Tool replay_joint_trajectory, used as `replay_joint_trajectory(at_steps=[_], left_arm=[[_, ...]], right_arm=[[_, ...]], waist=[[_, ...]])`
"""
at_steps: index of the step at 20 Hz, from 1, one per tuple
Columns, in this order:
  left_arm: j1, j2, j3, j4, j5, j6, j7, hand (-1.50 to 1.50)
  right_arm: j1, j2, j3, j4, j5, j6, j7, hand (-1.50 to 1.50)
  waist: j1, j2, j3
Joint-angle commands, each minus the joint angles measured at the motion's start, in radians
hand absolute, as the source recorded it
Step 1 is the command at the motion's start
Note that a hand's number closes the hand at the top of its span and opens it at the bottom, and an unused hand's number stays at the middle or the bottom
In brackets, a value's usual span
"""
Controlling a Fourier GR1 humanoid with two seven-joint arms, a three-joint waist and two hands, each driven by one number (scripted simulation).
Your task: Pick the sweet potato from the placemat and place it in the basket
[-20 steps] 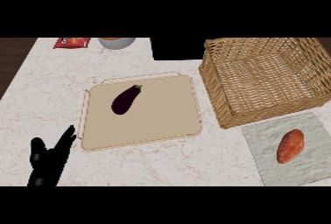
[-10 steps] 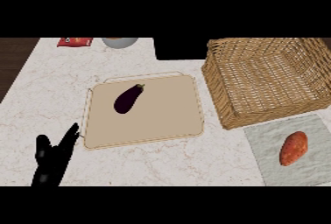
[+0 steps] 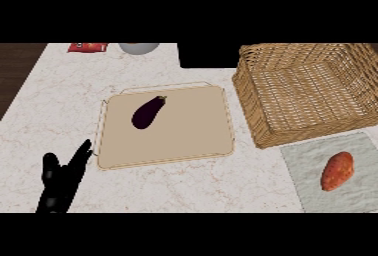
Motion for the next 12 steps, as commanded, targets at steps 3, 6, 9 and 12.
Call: replay_joint_trajectory(at_steps=[3,6,9,12], left_arm=[[-0.060,-0.019,0.024,0.092,-0.001,-0.023,0.047,0.00],[-0.066,-0.053,0.021,0.116,-0.039,0.000,0.009,0.00],[0.007,-0.054,0.028,0.119,-0.028,-0.046,-0.050,0.00],[-0.022,-0.063,0.023,0.061,-0.028,-0.034,0.047,0.00]], right_arm=[[0.045,0.087,0.052,0.076,0.166,-0.023,-0.124,-1.50],[0.078,0.131,0.060,0.107,0.242,-0.050,-0.208,-1.50],[0.023,0.164,0.082,0.087,0.241,-0.033,-0.122,-1.50],[0.030,0.195,0.092,0.151,0.312,-0.068,-0.208,-1.50]], waist=[[-0.007,0.007,-0.007],[-0.008,0.007,-0.007],[-0.004,0.006,-0.008],[-0.003,0.006,-0.007]])
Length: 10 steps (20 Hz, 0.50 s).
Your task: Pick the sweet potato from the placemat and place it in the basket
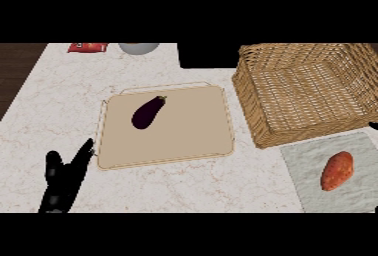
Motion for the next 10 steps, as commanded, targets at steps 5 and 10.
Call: replay_joint_trajectory(at_steps=[5,10], left_arm=[[0.011,-0.028,0.028,0.001,-0.019,-0.014,0.040,0.00],[0.035,-0.043,0.014,-0.009,-0.044,-0.032,0.037,0.00]], right_arm=[[-0.042,0.077,-0.007,0.135,0.135,-0.036,-0.134,-1.50],[-0.131,0.117,0.013,0.240,0.192,-0.054,-0.144,-1.50]], waist=[[0.001,0.007,-0.008],[0.006,0.008,-0.008]])
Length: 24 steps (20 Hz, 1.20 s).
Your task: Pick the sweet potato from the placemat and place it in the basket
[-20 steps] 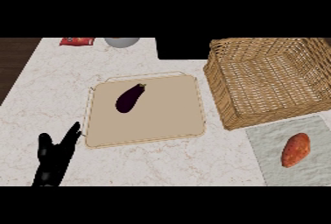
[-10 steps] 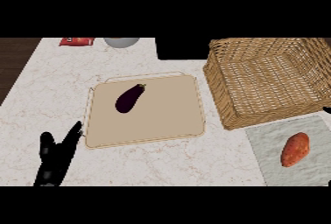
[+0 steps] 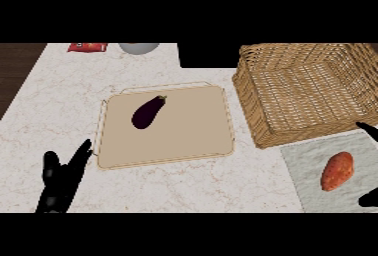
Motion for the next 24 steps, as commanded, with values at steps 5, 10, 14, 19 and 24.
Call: replay_joint_trajectory(at_steps=[5,10,14,19,24], left_arm=[[-0.028,-0.018,0.042,0.123,-0.004,-0.056,-0.043,0.00],[-0.050,0.003,0.076,0.074,0.009,-0.070,0.043,0.00],[-0.014,0.006,0.084,0.039,0.010,-0.089,0.044,0.00],[0.038,-0.066,0.044,0.029,-0.048,-0.049,-0.003,0.00],[0.014,-0.092,0.039,0.077,-0.077,-0.047,-0.028,0.00]], right_arm=[[-0.108,0.075,0.034,0.138,0.103,-0.035,-0.041,-1.50],[-0.015,0.072,0.035,0.042,0.128,0.019,-0.019,-1.50],[-0.084,0.081,0.046,0.204,0.180,0.008,-0.064,-1.50],[-0.049,0.117,0.041,0.194,0.215,-0.012,-0.068,-1.50],[-0.093,0.121,0.023,0.284,0.240,-0.043,-0.125,-1.50]], waist=[[0.001,0.007,-0.006],[-0.007,0.004,-0.007],[0.002,0.005,-0.006],[-0.001,0.005,-0.006],[-0.001,0.006,-0.006]])
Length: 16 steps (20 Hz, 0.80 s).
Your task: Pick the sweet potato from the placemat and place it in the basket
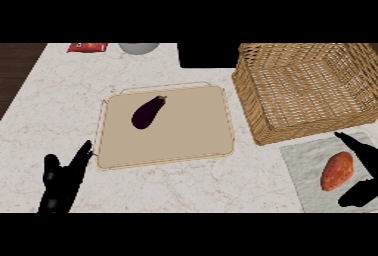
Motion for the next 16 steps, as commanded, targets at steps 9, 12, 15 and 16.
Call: replay_joint_trajectory(at_steps=[9,12,15,16], left_arm=[[-0.016,-0.039,0.016,0.065,-0.022,-0.031,0.017,0.00],[-0.040,-0.033,0.020,0.052,-0.026,-0.023,0.061,0.00],[0.006,-0.022,0.046,0.026,-0.016,-0.053,0.019,0.00],[0.017,-0.023,0.041,0.060,-0.018,-0.070,-0.006,0.00]], right_arm=[[-0.054,0.012,-0.013,0.099,0.078,-0.038,-0.098,1.50],[0.025,0.012,0.044,0.074,0.161,-0.141,-0.173,1.50],[-0.045,0.032,0.055,0.075,0.194,-0.110,-0.121,1.50],[-0.042,0.038,0.058,0.132,0.215,-0.163,-0.161,1.50]], waist=[[-0.001,0.006,-0.007],[-0.004,0.006,-0.007],[0.001,0.006,-0.007],[0.002,0.006,-0.007]])
